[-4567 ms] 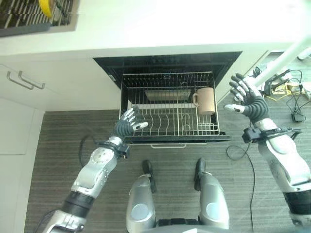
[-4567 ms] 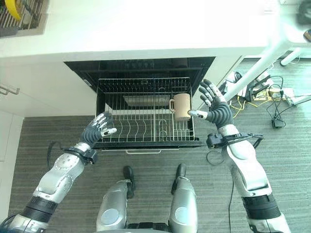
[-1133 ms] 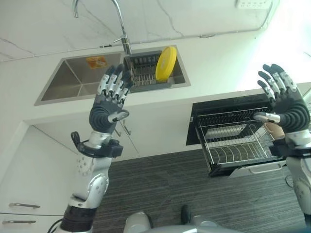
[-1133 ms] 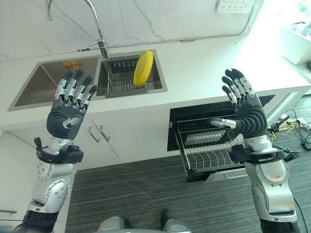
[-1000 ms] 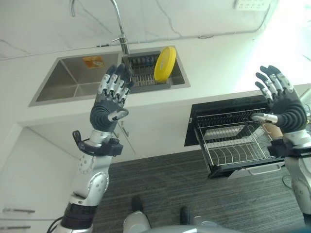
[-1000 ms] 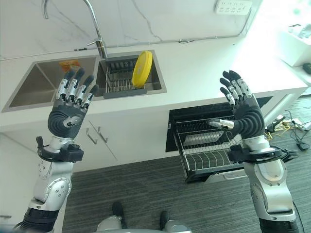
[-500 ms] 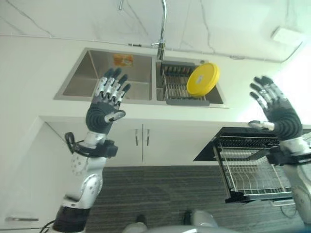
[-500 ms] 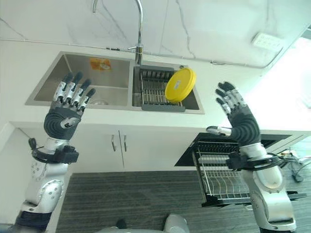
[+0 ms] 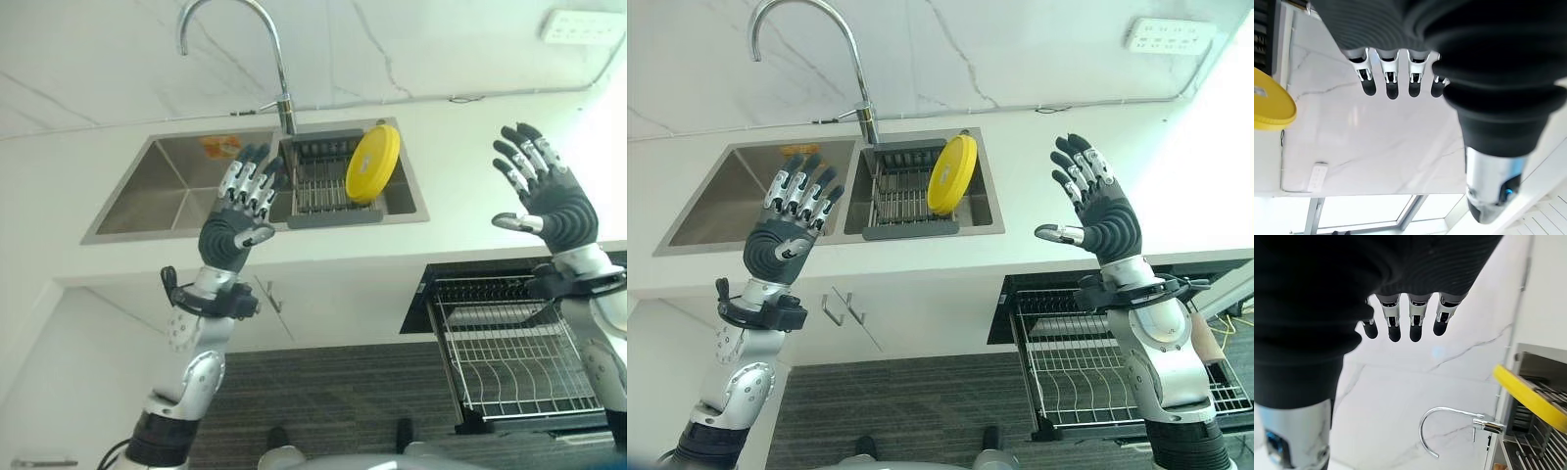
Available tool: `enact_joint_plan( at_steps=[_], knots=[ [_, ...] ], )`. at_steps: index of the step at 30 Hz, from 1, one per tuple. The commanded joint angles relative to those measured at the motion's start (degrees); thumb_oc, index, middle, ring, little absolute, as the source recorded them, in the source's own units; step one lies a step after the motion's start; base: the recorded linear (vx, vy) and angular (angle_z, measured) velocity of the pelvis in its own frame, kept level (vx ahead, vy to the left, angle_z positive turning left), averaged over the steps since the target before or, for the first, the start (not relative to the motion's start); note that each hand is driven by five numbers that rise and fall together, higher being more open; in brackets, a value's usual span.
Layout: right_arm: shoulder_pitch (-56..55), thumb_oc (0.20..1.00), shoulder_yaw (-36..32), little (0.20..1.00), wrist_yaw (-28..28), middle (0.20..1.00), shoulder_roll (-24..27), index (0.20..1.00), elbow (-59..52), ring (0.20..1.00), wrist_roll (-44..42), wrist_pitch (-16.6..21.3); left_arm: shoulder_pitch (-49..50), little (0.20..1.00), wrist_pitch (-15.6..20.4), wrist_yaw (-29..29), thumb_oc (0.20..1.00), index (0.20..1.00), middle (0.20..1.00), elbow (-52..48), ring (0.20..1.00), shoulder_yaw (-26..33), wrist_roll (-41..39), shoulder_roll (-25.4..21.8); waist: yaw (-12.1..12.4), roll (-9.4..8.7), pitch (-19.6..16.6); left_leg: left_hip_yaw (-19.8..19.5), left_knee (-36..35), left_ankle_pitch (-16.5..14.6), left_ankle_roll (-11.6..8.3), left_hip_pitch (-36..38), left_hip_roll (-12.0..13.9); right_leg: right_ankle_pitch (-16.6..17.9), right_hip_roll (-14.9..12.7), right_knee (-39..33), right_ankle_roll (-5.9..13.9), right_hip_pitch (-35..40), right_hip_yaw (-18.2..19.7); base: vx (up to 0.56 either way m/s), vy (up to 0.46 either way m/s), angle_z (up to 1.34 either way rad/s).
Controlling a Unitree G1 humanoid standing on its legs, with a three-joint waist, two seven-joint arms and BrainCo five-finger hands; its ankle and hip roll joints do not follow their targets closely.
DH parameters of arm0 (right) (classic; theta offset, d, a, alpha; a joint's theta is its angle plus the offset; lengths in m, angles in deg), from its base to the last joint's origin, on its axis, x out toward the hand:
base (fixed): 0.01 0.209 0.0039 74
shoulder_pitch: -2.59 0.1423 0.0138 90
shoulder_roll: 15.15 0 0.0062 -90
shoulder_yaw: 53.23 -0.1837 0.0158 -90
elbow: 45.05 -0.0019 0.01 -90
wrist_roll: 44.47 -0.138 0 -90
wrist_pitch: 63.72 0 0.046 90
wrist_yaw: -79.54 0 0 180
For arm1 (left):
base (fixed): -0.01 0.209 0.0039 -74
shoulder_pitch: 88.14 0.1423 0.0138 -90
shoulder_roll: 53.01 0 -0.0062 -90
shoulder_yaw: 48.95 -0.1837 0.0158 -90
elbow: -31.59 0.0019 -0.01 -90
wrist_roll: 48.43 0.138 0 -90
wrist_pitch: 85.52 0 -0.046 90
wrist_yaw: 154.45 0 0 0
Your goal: Place the dishes in the dishwasher.
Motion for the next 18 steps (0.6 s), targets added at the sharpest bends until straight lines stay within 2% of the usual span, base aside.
enact_joint_plan(
  at_steps=[1,4,10,13,18],
  knots=[
    [1.26,1.0,-1.53,1.0,-2.07,1.0,-1.44,1.0,-4.5,1.0,-2.19,0.77,-0.03,1.0,1.66,-0.77,1.0,1.0,1.0,-3.05,1.0,2.42,-2.41,-2.86,0.29,-3.67,-1.99,-0.11,-0.03,0.67,1.09,2.47,-2.43,-0.42,-4.29,0.46,2.66,1.09,-2.17,0.08,0.065,-0.19],
    [1.85,1.0,-0.83,1.0,-2.46,1.0,-1.56,1.0,-4.03,1.0,-2.52,-1.33,-0.56,1.0,1.07,-0.52,1.0,1.0,1.0,-2.27,1.0,2.14,-3.59,-2.96,0.34,-3.96,-2.35,-0.21,-0.03,-0.28,1.56,3.33,-2.86,-0.35,-4.7,0.46,2.98,1.42,-2.43,0.08,0.039,0.02],
    [2.18,1.0,-0.57,1.0,-2.11,1.0,-2.29,1.0,-3.45,1.0,-4.79,-2.21,-0.67,1.0,0.76,-1.23,1.0,1.0,1.0,-1.98,1.0,1.6,-2.91,-2.95,0.42,-4.24,-2.71,-0.59,-0.03,-1.23,2.06,4.03,-3.12,-0.33,-4.8,0.46,3.16,1.61,-2.33,0.05,0.0,0.08],
    [1.58,1.0,-0.25,1.0,-0.91,1.0,-3.23,1.0,-2.9,1.0,-2.95,-3.31,-0.06,1.0,0.75,-1.51,1.0,1.0,1.0,-1.97,1.0,1.85,-2.73,-3.13,0.37,-4.13,-2.91,-0.6,-0.03,-1.34,2.22,4.35,-3.11,-0.34,-4.73,0.46,3.17,1.73,-2.05,0.05,-0.016,-0.07],
    [4.05,1.0,0.88,1.0,0.52,1.0,-1.06,1.0,0.39,1.0,-2.61,-4.77,-1.34,1.0,0.9,-1.35,1.0,1.0,1.0,-1.26,1.0,1.09,-2.14,-4.18,0.8,-4.15,-2.91,-0.53,-0.03,-1.33,2.15,4.65,-3.06,-0.4,-4.72,0.46,3.23,2.13,-2.28,0.01,-0.007,-0.02]
  ],
)
